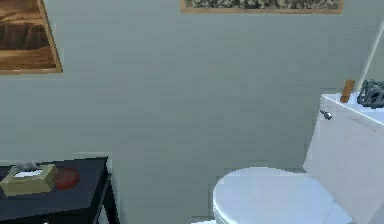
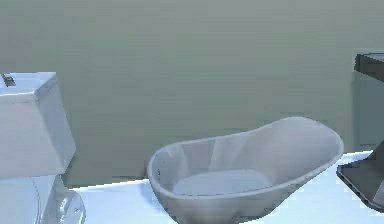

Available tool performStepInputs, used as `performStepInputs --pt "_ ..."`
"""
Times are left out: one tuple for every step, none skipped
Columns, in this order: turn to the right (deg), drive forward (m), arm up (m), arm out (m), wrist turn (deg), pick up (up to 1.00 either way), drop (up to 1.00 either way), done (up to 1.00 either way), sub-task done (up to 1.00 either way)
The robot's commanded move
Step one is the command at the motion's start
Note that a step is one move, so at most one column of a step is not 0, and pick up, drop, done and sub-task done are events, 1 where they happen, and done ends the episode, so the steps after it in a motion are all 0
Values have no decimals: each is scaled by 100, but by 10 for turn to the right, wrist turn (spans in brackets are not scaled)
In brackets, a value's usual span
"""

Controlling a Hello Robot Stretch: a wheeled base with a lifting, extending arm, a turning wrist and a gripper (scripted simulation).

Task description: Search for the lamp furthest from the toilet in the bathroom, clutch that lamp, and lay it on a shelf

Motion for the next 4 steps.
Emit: performStepInputs --pt "-120 0 0 0 0 0 0 0 0" --pt "0 40 0 0 0 0 0 0 0" --pt "-450 0 0 0 0 0 0 0 0" --pt "-450 0 0 0 0 0 0 0 0"
